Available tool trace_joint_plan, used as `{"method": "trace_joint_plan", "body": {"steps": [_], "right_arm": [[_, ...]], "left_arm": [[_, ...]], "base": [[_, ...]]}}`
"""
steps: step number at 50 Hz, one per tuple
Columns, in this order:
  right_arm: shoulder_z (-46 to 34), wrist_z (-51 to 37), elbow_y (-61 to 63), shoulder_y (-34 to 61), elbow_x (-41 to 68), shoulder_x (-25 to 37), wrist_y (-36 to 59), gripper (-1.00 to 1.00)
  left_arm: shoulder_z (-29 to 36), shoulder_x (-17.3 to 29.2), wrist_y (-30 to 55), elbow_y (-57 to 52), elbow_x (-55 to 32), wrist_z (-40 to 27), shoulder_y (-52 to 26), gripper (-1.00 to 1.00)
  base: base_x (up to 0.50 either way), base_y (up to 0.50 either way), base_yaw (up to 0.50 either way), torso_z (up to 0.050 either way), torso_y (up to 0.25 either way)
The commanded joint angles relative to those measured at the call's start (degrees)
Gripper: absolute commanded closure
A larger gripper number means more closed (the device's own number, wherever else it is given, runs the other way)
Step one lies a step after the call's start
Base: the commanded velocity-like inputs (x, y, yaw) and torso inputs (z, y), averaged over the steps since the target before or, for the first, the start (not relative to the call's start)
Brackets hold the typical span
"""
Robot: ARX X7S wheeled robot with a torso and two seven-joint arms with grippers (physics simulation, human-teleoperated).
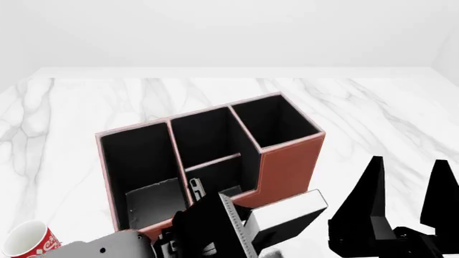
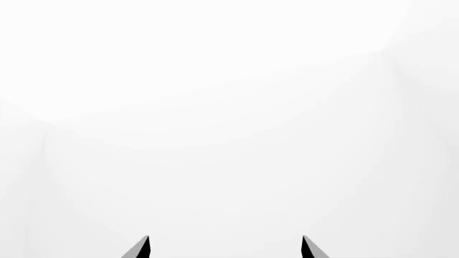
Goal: Pick up the book and place it in the back compartment of the caddy.
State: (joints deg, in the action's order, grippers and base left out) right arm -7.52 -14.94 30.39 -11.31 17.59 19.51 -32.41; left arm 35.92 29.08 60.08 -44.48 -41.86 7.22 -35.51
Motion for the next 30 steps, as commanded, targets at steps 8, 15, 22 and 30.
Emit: {"method": "trace_joint_plan", "body": {"steps": [8, 15, 22, 30], "right_arm": [[0.81, 1.11, -0.14, 0.00, -1.09, -0.78, -0.10, -1.00], [0.48, 1.15, -0.64, 0.14, -1.30, -0.85, -0.19, -1.00], [0.26, 1.11, -0.80, 0.26, -1.31, -0.80, -0.16, -1.00], [0.09, 0.99, -0.79, 0.34, -1.44, -0.73, -0.10, -1.00]], "left_arm": [[-13.24, 0.89, 14.88, -4.07, -15.79, -2.56, -8.80, 1.00], [-16.71, 1.34, 15.62, -2.05, -21.14, 0.06, -11.94, 1.00], [-15.71, 2.39, 14.98, -2.99, -21.59, 1.89, -12.98, 1.00], [-19.38, 1.29, 19.63, -0.54, -29.58, -2.19, -18.95, 1.00]], "base": [[0.00, 0.00, 0.00, 0.000, 0.001], [0.00, 0.00, 0.00, 0.000, 0.000], [0.00, 0.00, 0.00, 0.000, 0.001], [0.00, 0.00, 0.00, 0.000, 0.001]]}}
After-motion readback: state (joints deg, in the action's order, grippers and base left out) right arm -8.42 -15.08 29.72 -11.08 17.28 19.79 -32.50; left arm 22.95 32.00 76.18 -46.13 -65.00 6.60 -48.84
